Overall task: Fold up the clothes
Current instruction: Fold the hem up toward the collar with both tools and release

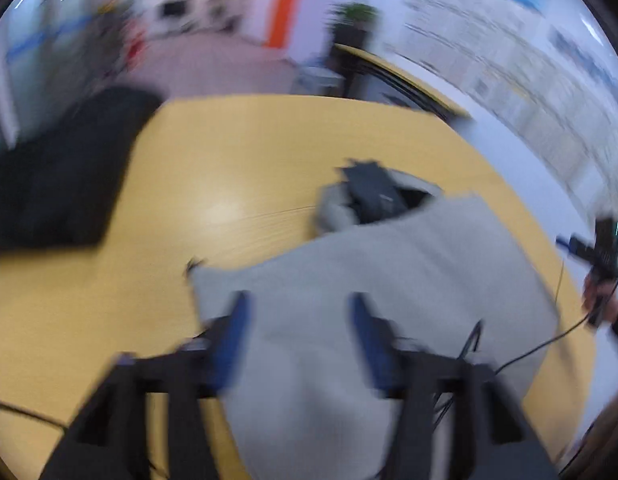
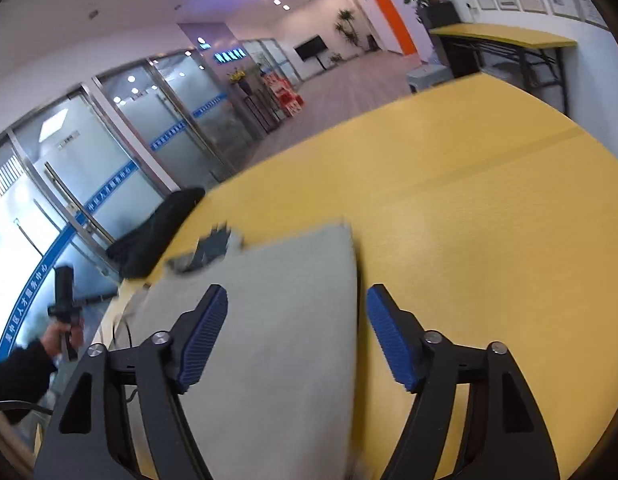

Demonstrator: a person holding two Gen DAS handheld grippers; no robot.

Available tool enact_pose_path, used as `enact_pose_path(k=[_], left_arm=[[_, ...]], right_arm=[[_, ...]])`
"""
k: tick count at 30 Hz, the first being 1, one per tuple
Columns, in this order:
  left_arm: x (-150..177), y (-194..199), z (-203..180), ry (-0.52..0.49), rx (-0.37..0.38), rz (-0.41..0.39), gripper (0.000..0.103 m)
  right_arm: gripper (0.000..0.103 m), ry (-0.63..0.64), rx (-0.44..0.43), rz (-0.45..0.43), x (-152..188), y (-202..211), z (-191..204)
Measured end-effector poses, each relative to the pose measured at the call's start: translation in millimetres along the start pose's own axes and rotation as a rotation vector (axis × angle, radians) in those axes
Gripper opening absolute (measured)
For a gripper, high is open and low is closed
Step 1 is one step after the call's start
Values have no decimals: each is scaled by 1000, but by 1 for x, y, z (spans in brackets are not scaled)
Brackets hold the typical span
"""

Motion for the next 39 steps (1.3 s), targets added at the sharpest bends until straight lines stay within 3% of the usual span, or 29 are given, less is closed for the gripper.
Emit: enact_pose_path(k=[1, 4, 6, 9, 11, 15, 18, 20, 22, 24, 29, 31, 35, 39], left_arm=[[-5, 1, -19, -91, -26, -9, 101], [-18, -14, -91, -402, -72, -14, 101], [-19, -38, -124, -531, -68, 7, 101], [-9, -79, -151, -629, -32, 80, 97], [-1, -102, -161, -670, -7, 127, 86], [25, -113, -156, -682, 35, 133, 87], [30, -114, -160, -676, 51, 109, 92], [34, -116, -164, -675, 53, 98, 94], [36, -116, -172, -652, 65, 92, 94], [40, -116, -186, -637, 80, 92, 94], [60, -113, -247, -661, 134, 93, 94], [64, -111, -271, -657, 146, 100, 94], [49, -119, -298, -647, 137, 88, 94], [32, -142, -314, -657, 145, 111, 97]], right_arm=[[78, -36, 10, 34, 32, 5, 8], [79, -177, 8, 131, 125, 9, 24], [79, -292, -21, 187, 174, -2, 33], [79, -380, -16, 178, 207, -19, 36], [78, -383, -3, 101, 199, -25, 36], [78, -408, -12, -20, 165, -42, 33], [70, -407, 14, -69, 137, -54, 28], [54, -442, 14, -84, 126, -61, 20], [18, -501, -15, -96, 121, -62, 9], [10, -472, -8, -124, 118, -46, 6], [6, -308, 95, -152, 102, 9, 21], [6, -230, 177, -139, 100, 29, 27], [6, -46, 314, -120, 97, 62, 52], [6, 150, 367, -154, 83, 65, 99]])
Point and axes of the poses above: each gripper's, at about its wrist camera, not at the fingertips, and y roughly against the way its jaws point, z to its left, x to its underside, the point moved 10 cm from there along -y, roughly the way its jaws point, and after that the axes turned 13 degrees about z, right-handed, at the moved point
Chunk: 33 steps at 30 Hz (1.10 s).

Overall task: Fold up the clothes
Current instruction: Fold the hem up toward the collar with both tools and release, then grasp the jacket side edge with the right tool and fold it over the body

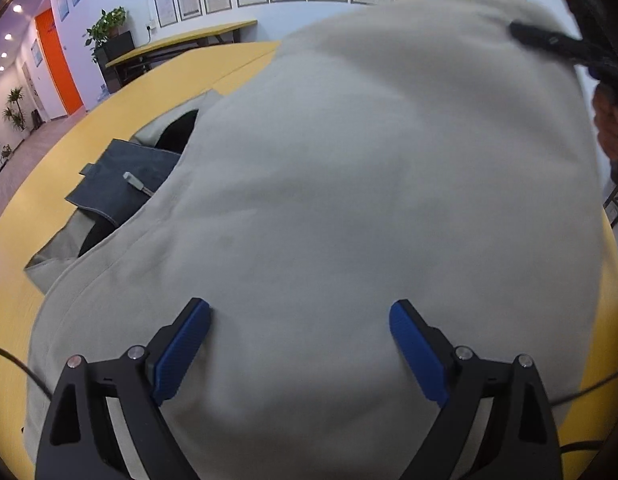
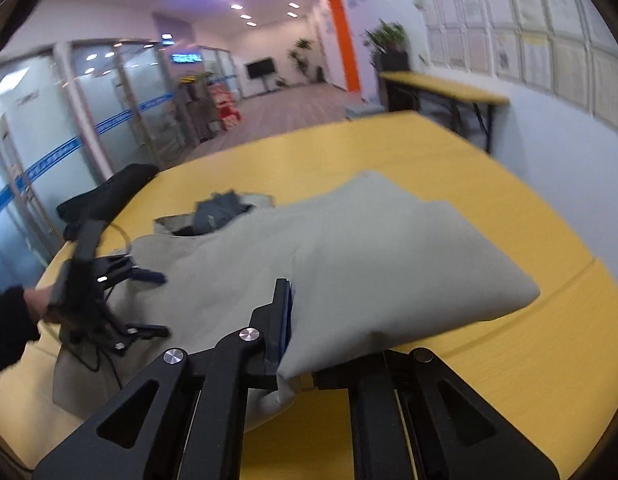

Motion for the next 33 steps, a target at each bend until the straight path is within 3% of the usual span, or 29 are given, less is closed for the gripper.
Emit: enact_pose_path(k=[1, 5, 9, 13, 17, 21, 25, 28, 31, 33], left_arm=[[-5, -4, -3, -2, -2, -6, 102], [-20, -11, -13, 27, -3, -42, 103], [-31, -11, -20, 45, -42, -50, 103], [-47, 2, -26, -78, -52, -112, 101], [-66, -18, -46, -175, -24, -95, 103], [-80, -30, -51, -144, 47, -90, 103], [-99, -37, -57, -86, 29, -88, 103], [-109, -38, -58, -36, 2, -89, 103], [-88, -22, -59, -47, 3, -67, 97], [-55, -3, -56, -77, -8, -47, 97]], right_arm=[[6, 60, -3, -24, -5, 3, 18], [7, 216, -108, -77, -8, 0, 97], [7, 168, -205, -50, 10, -14, 129], [7, 82, -213, -41, 8, -15, 114], [6, 26, -233, -50, 10, -6, 88], [6, 33, -300, -73, 8, 7, 95], [4, 150, -381, -82, -1, 8, 132], [3, 87, -378, -80, 0, 4, 122], [2, 59, -336, -66, -1, -4, 109], [2, 70, -313, -46, 0, -11, 105]])
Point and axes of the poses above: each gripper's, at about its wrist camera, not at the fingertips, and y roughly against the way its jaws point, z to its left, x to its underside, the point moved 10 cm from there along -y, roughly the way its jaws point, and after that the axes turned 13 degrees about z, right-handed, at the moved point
